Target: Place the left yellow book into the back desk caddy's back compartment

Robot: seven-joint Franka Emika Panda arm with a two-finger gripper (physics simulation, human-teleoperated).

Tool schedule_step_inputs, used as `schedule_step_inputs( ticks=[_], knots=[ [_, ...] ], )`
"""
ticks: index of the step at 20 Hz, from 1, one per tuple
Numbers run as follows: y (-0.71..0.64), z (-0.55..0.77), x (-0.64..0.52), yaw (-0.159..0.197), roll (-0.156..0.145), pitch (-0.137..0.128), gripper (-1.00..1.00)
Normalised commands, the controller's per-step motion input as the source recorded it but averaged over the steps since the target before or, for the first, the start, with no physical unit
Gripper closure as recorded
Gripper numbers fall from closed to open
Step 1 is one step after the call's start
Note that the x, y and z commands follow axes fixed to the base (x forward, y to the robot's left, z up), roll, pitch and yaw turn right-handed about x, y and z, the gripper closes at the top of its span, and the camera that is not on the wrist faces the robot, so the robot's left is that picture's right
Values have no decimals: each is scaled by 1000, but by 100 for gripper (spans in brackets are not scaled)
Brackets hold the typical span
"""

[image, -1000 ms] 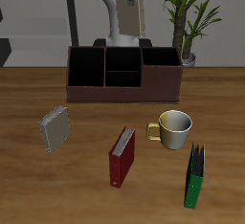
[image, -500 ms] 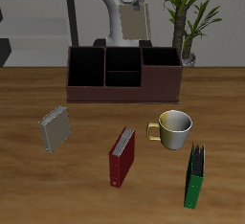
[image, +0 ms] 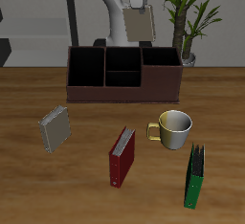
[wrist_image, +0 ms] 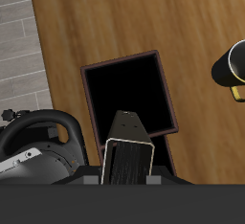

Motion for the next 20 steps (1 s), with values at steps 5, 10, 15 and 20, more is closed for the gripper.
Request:
schedule_step_inputs(
  ticks=[5,10,15,20],
  knots=[
    [-45,-57,-153,136,-17,44,100],
    [-104,-88,-106,130,-28,25,100],
    [-185,-4,-52,126,-42,-27,100],
    [-289,104,26,33,-68,-36,100]
  ],
)
